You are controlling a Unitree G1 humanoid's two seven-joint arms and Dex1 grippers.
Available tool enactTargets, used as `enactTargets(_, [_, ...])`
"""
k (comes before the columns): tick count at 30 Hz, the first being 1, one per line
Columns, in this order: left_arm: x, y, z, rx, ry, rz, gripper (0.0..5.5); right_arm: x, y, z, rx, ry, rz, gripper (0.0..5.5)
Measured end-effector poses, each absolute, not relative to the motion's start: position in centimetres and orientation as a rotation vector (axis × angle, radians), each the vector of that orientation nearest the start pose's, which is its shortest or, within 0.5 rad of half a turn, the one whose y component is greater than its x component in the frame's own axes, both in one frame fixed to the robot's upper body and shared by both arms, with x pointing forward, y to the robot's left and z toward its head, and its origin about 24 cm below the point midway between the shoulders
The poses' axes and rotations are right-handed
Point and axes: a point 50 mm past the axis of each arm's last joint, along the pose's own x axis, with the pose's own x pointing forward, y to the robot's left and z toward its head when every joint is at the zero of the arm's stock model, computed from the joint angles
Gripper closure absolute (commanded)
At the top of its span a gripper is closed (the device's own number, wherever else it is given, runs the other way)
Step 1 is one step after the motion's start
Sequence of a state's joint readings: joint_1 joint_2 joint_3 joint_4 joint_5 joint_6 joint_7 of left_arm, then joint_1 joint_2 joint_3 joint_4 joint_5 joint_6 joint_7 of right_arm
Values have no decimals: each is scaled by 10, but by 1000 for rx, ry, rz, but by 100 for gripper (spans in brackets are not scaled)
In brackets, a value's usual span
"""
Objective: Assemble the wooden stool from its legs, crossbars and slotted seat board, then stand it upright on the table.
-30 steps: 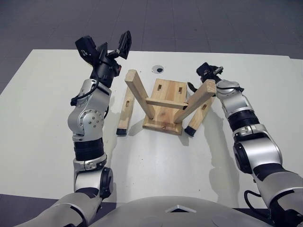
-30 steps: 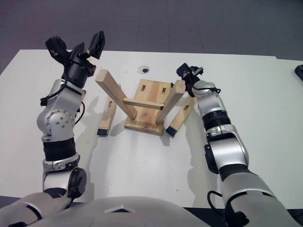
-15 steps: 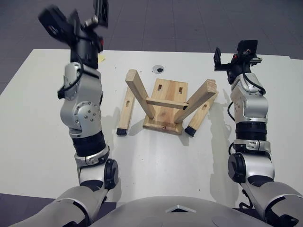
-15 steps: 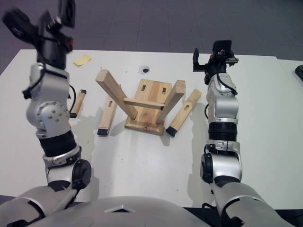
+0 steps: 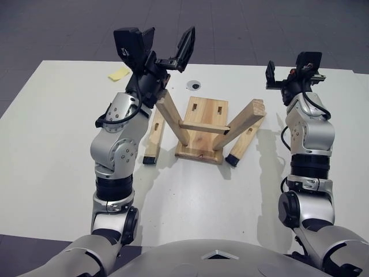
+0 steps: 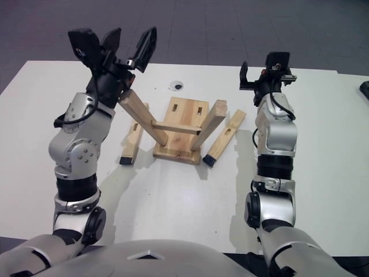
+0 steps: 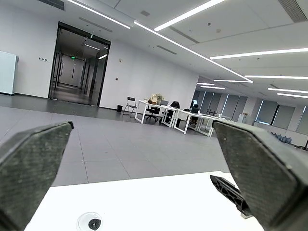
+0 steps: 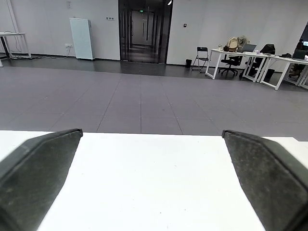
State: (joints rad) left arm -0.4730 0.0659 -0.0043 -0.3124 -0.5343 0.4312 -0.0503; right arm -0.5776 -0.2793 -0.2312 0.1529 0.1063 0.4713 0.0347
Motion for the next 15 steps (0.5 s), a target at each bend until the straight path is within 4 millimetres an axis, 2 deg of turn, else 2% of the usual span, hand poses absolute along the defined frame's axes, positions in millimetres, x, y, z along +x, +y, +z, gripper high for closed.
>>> enactTargets(6, [298,94,203,-460,-324,-435,12,344,-220,146,-41,24,-98,10])
enactTargets(9, [298,95,204,-495,-325,-408,12,341,-218,152,18,-23,-87,10])
enactTargets(11, [298,97,205,-522,-319,-385,12,337,-219,163,120,-93,-50,10])
enactTargets(13, [299,104,208,-573,-314,-347,12,327,-219,184,255,-203,46,10])
enactTargets(15, [299,119,223,-620,-374,-299,12,312,-216,204,347,-304,177,10])
